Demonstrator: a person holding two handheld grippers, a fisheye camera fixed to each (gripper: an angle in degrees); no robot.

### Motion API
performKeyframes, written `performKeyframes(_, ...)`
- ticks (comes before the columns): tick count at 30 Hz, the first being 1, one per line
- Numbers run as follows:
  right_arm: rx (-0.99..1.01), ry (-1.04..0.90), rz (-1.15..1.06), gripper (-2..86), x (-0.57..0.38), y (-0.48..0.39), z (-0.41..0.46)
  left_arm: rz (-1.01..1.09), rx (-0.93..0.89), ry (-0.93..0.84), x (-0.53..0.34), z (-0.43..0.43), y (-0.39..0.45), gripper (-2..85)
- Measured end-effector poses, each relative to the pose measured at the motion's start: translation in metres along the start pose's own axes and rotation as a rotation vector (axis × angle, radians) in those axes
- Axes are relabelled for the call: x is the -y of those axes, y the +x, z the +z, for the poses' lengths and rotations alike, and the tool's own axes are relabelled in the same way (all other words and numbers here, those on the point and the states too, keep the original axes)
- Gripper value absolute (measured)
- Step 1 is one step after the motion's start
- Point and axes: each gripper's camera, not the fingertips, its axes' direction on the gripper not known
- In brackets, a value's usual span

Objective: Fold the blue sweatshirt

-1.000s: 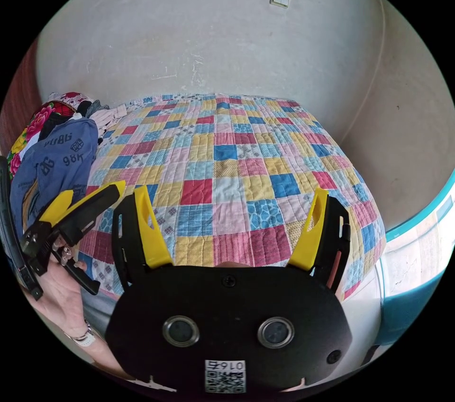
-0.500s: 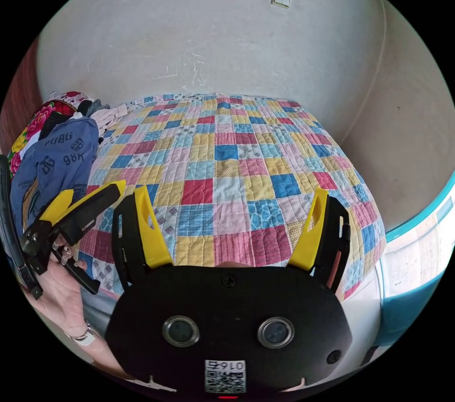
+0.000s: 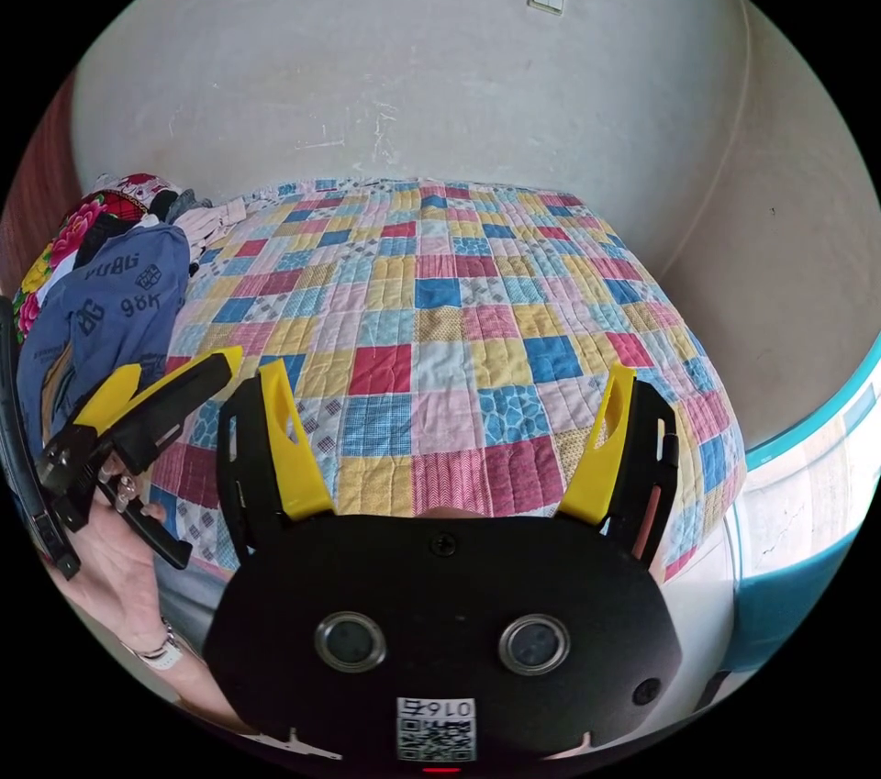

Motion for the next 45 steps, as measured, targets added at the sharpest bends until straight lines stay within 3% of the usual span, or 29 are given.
performKeyframes(45, -0.001, -0.009, 0.0, 42.8, 0.006, 0.001, 0.015, 0.003, 0.001, -0.005, 0.009, 0.018, 0.013, 27.3)
